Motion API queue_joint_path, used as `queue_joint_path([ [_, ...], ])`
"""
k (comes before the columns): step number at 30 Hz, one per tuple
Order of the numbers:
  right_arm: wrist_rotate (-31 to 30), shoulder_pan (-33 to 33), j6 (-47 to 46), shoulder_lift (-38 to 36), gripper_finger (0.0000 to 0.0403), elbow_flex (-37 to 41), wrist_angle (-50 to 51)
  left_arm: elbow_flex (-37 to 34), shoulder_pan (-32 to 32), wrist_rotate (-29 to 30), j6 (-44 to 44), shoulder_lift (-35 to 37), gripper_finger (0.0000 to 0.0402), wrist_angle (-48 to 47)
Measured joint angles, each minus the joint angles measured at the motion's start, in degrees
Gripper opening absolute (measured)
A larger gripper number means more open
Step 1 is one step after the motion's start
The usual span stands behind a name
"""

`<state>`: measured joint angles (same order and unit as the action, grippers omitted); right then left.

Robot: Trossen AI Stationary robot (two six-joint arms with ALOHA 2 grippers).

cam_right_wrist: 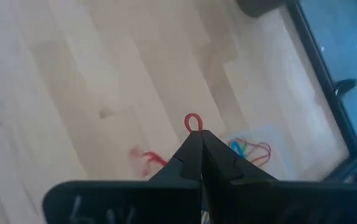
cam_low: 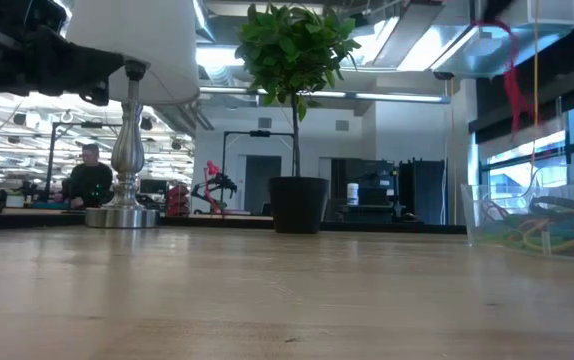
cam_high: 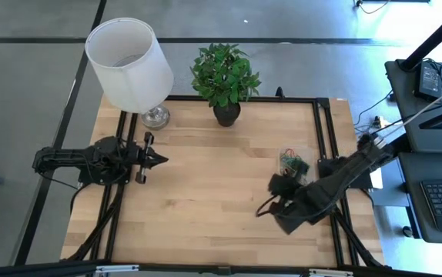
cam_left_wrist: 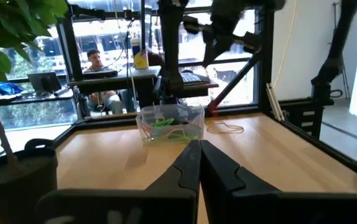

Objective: Pick and place rubber bands into bin
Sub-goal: Put the red rubber band into the transparent bin

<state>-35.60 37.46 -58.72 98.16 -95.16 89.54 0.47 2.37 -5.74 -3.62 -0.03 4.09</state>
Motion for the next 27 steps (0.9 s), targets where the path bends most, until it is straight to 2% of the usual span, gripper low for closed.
queue_joint_path([
  [3,-0.7,1.4,-3.3,-6.6,0.0000,8.3,-3.5,0.0,0.0,0.1,1.0,0.0,0.0001,0.5],
  [7,-0.8,1.8,-3.8,-15.8,0.0000,18.7,-10.3,0.0,0.0,4.7,6.0,-0.1,0.0004,-2.7],
  [9,-0.9,1.8,-3.8,-19.8,0.0000,22.8,-11.4,0.1,0.0,6.8,8.3,-0.4,0.0005,-3.8],
  [13,-0.8,1.8,-3.9,-27.4,0.0000,29.8,-13.2,0.1,0.0,7.1,11.3,-1.2,0.0004,-3.8],
  [20,-1.6,1.6,-3.3,-37.6,0.0000,36.9,-13.5,0.1,0.0,7.1,8.8,-1.6,0.0003,-3.9],
  [27,-3.8,-0.4,-1.0,-44.3,0.0000,39.4,-13.4,0.1,0.0,5.3,9.1,-1.6,0.0004,-3.8],
])
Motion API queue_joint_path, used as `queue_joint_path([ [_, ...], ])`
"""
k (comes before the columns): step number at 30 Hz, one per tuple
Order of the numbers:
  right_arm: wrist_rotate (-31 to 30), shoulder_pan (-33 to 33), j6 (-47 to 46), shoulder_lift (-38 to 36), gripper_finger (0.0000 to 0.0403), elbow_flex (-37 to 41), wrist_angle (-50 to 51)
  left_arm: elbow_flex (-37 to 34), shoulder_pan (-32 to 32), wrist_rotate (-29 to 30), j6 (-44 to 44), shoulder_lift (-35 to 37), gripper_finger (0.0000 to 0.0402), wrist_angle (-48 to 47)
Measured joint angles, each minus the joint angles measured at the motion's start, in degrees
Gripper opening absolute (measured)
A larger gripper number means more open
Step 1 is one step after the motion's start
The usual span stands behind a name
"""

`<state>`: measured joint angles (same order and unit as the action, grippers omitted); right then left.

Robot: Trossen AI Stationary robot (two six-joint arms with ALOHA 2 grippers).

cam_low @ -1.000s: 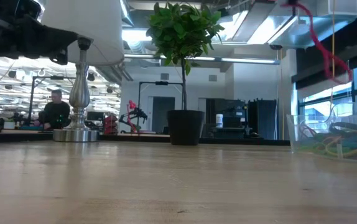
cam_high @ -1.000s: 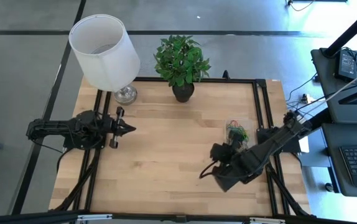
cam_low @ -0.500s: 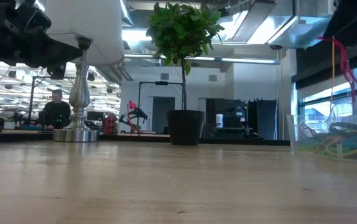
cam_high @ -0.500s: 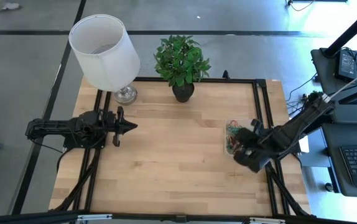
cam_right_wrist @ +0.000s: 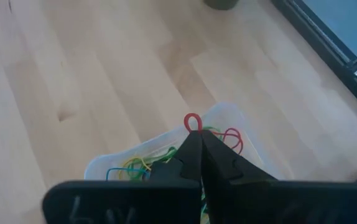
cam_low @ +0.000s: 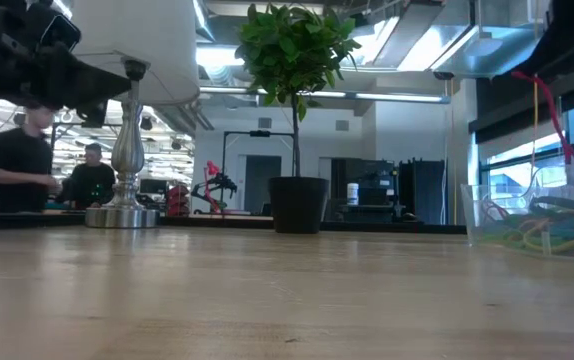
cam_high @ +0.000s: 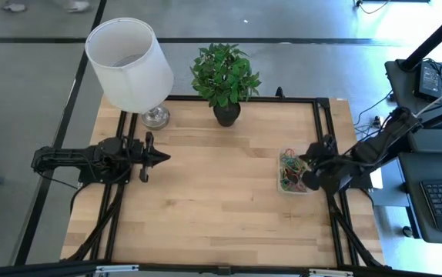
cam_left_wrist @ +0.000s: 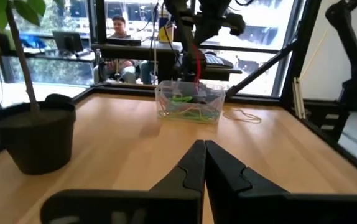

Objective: Pick and place rubber bands into bin
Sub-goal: Put the red rubber band into the transparent bin

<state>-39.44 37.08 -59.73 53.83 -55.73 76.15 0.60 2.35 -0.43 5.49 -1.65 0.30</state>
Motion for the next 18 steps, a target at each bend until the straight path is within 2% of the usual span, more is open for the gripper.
queue_joint_path([
  [7,0.0,-1.5,0.2,-1.8,0.0000,0.1,0.0,0.0,0.0,0.9,-6.6,0.0,0.0006,-0.1],
  [18,0.0,-4.5,0.0,-1.8,0.0000,0.1,1.2,0.0,0.0,0.9,-6.7,0.0,0.0006,-0.1],
])
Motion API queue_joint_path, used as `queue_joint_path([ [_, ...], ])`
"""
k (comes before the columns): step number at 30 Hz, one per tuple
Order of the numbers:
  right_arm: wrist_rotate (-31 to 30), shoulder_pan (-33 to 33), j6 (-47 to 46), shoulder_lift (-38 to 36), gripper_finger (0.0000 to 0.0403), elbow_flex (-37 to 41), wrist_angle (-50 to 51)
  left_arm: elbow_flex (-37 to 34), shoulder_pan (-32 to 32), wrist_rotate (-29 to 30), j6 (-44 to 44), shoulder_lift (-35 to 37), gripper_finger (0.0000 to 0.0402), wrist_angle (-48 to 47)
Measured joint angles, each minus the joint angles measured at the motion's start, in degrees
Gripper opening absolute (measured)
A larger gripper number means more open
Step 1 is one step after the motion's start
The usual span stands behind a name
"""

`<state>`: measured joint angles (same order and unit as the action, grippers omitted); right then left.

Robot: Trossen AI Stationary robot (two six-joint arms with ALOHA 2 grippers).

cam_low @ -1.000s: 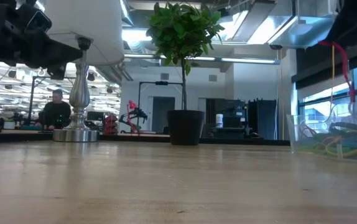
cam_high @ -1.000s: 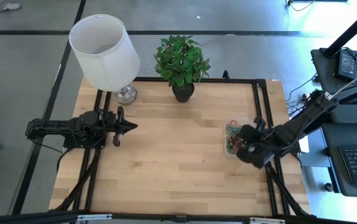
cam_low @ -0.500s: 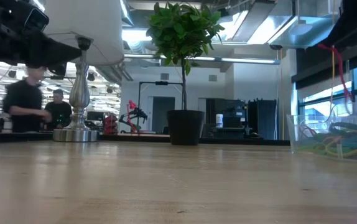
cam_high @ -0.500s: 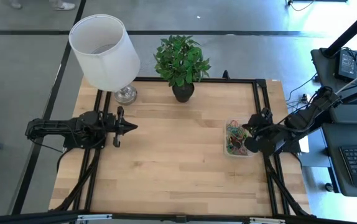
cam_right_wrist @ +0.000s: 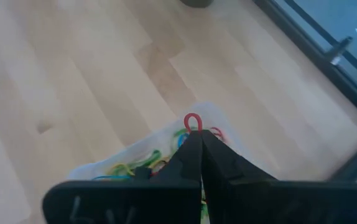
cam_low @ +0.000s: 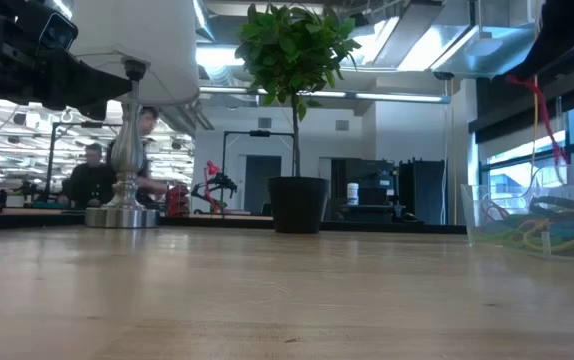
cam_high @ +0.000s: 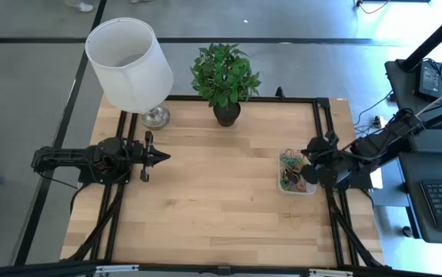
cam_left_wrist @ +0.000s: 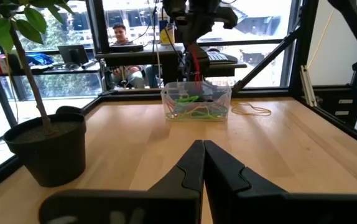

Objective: Pick and place rubber bands into bin
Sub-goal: Put the red rubber band into the transparent bin, then put the yellow rubber band into the transparent bin

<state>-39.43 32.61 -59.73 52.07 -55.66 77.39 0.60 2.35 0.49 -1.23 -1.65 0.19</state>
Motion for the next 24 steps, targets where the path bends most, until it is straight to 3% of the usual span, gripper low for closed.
queue_joint_path([
  [6,0.1,-3.0,-0.7,0.1,0.0000,0.8,1.9,0.0,0.0,0.0,0.0,0.0,0.0006,0.0],
  [15,4.2,-6.8,-4.5,0.2,0.0002,14.0,-8.3,0.0,0.0,0.1,0.0,0.0,0.0006,0.0],
  [24,12.2,-12.1,-11.8,0.3,0.0049,20.7,-12.2,0.0,0.0,0.1,0.0,0.0,0.0006,0.0],
])
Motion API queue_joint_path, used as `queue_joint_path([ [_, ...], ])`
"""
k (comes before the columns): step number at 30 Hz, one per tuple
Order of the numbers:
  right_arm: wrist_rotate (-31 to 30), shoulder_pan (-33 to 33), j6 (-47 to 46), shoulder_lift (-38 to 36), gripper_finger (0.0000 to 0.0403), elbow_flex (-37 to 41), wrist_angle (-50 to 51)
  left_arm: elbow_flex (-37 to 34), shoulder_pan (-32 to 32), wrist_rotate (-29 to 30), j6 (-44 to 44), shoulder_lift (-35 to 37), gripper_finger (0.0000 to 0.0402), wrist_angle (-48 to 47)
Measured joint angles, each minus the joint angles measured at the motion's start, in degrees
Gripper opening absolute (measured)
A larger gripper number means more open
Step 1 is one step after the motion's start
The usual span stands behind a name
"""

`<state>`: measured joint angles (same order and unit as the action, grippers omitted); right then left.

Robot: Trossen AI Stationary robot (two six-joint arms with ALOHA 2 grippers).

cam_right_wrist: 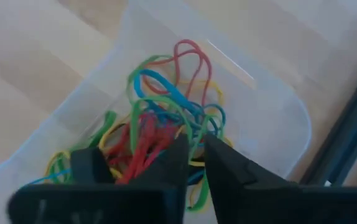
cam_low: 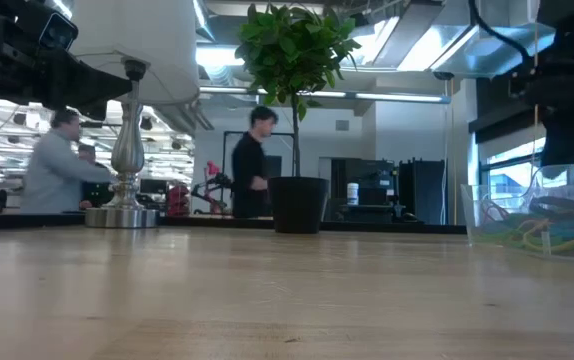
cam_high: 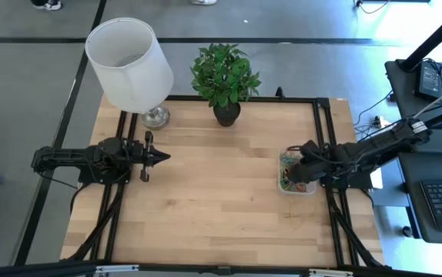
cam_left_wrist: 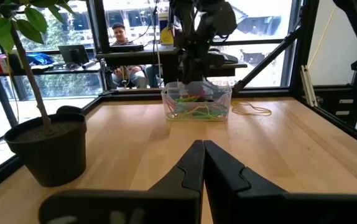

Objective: Pick and place rubber bands into bin
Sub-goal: Put the yellow rubber band into the transparent bin

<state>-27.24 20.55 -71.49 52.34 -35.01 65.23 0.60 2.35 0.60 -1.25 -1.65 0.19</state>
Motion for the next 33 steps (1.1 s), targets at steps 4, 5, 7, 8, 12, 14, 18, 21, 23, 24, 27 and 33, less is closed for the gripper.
queue_joint_path([
  [4,0.3,-1.8,-0.2,0.0,0.0085,0.4,-1.1,0.0,0.0,0.0,0.0,0.0,0.0006,0.0],
  [5,0.3,-2.1,-0.1,0.0,0.0095,0.4,-1.2,0.0,0.0,0.0,0.0,0.0,0.0006,0.0],
  [7,0.4,-2.7,0.0,0.0,0.0115,-0.2,-0.6,0.0,0.0,0.0,0.0,0.0,0.0006,0.0],
  [8,0.8,-2.8,-0.1,0.0,0.0124,-0.8,0.1,0.0,0.0,0.0,0.0,0.0,0.0006,0.0],
  [12,6.5,-2.8,0.0,0.0,0.0150,-4.7,4.7,0.0,0.0,0.0,0.0,0.0,0.0006,0.0],
  [14,10.6,-2.5,0.2,0.0,0.0154,-7.3,5.9,0.0,0.0,0.0,0.0,0.0,0.0006,0.0],
  [18,15.4,0.0,-0.1,0.0,0.0148,-11.4,4.3,0.0,0.0,0.0,0.0,0.0,0.0006,0.0],
  [21,15.4,3.7,-0.5,0.0,0.0135,-12.8,-0.1,0.0,0.0,0.0,0.0,0.0,0.0006,0.0],
  [23,15.4,6.6,-2.8,0.0,0.0125,-12.9,-3.6,0.0,0.0,0.0,0.0,0.0,0.0006,0.0],
  [24,15.4,8.1,-4.5,0.2,0.0120,-12.8,-4.8,0.0,0.0,0.0,0.0,0.0,0.0006,0.0],
  [27,15.4,12.9,-11.0,1.7,0.0104,-12.5,-7.3,0.0,0.0,0.0,0.0,0.0,0.0006,0.0],
  [33,15.5,22.5,-17.6,10.0,0.0069,-12.4,-12.3,0.0,0.0,0.0,0.0,0.0,0.0006,0.0],
])
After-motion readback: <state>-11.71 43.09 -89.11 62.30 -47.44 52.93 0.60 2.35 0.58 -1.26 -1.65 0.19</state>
